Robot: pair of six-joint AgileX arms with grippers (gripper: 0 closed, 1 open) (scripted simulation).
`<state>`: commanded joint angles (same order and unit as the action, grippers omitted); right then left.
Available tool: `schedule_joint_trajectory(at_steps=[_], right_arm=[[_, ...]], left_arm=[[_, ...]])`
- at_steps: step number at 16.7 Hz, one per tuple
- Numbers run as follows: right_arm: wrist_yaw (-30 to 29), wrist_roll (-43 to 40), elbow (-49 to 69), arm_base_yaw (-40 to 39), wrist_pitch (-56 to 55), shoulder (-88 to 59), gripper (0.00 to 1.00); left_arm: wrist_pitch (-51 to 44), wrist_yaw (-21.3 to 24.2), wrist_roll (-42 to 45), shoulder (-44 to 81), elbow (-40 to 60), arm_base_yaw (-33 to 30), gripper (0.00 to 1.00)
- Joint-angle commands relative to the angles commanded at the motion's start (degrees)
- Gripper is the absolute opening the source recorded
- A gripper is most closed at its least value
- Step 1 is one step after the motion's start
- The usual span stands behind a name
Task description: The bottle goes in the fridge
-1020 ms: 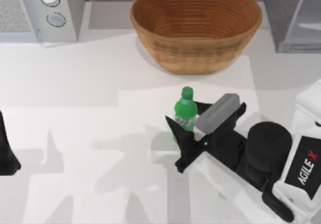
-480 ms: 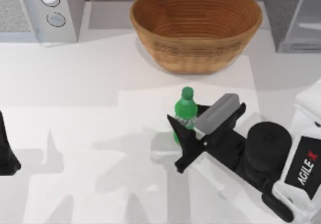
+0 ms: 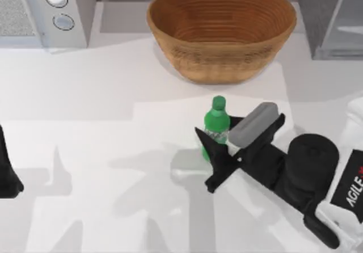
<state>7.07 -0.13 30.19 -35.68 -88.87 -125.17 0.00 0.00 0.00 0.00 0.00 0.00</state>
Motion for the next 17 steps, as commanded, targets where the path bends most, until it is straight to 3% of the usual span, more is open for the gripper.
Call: schedule_joint_trajectory(at_steps=[12,17], right_arm=[[16.5,-1.3,-10.4,16.1,6.7,17.7,0.01],[17.1,-1.4,-10.9,16.6,7.1,18.1,0.01]], left_arm=[[0.0,0.0,0.0,0.0,0.0,0.0,1.0],[0.0,0.0,0.0,0.0,0.0,0.0,1.0]])
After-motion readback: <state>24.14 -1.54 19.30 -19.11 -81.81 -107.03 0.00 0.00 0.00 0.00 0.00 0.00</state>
